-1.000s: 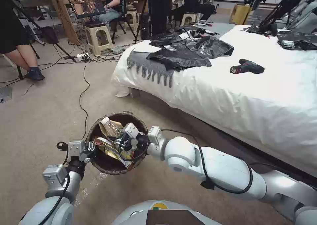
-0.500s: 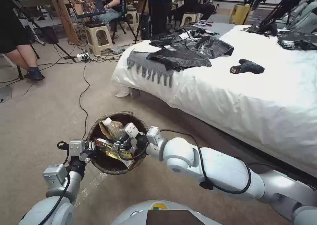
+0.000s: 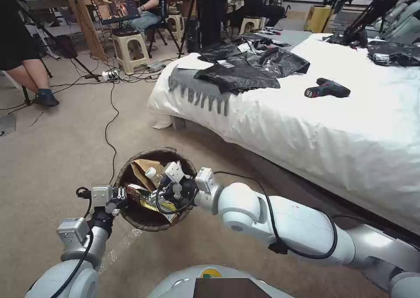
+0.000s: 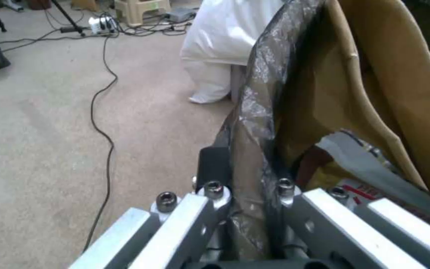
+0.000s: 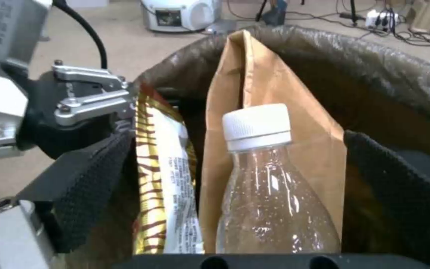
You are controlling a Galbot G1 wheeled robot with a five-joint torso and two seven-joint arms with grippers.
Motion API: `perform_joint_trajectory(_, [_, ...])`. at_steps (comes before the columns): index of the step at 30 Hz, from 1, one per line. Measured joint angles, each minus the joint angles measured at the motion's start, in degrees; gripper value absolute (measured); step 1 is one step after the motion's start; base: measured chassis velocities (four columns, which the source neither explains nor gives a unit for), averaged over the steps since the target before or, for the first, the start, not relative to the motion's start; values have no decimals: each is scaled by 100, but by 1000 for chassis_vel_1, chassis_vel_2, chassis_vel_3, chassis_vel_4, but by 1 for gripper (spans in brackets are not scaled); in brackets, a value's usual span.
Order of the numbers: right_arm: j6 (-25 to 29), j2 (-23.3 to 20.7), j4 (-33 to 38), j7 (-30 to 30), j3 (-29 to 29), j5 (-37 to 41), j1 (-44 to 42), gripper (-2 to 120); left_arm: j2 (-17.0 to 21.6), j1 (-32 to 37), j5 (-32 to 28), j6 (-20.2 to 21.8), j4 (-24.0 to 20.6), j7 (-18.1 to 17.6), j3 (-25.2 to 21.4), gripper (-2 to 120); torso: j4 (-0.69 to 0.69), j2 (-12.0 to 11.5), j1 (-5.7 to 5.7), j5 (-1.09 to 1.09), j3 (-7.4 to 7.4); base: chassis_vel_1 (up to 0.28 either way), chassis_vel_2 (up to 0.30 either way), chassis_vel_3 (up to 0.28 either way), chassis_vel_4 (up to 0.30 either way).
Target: Pick up the trash bin, then pick up the garbage from the floor and place it into the trash bin.
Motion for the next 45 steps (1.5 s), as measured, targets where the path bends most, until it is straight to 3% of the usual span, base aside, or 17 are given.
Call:
perform_joint_trajectory(18, [147, -238, 696, -25, 570, 310, 18, 100, -16, -21, -1, -6, 43, -4, -5, 0, 0, 0, 0, 0, 0, 0, 0, 0, 0])
perform_joint_trajectory(24, [385, -434, 742, -343, 1153, 248, -172, 100, -33, -28, -2, -8, 44, -17, -3, 0, 0, 0, 0, 1, 0, 0, 0, 0, 0])
perform_joint_trajectory(32, [1152, -877, 767, -295, 1657, -536, -1001, 100, -37, -25, -62, -14, 40, -34, -54, 0, 0, 0, 0, 1, 0, 0, 0, 0, 0])
perform_joint_trajectory(39, [1467, -920, 766, 170, 1927, -930, -1516, 100, -47, -15, -69, -18, 22, -39, -56, 0, 1, 0, 0, 1, 0, 0, 0, 0, 0])
perform_joint_trajectory(45, [1618, -891, 728, 222, 2619, -1450, -2400, 100, -47, 5, -89, -19, -5, -40, -88, 0, -1, 0, 0, 1, 0, 0, 0, 0, 0])
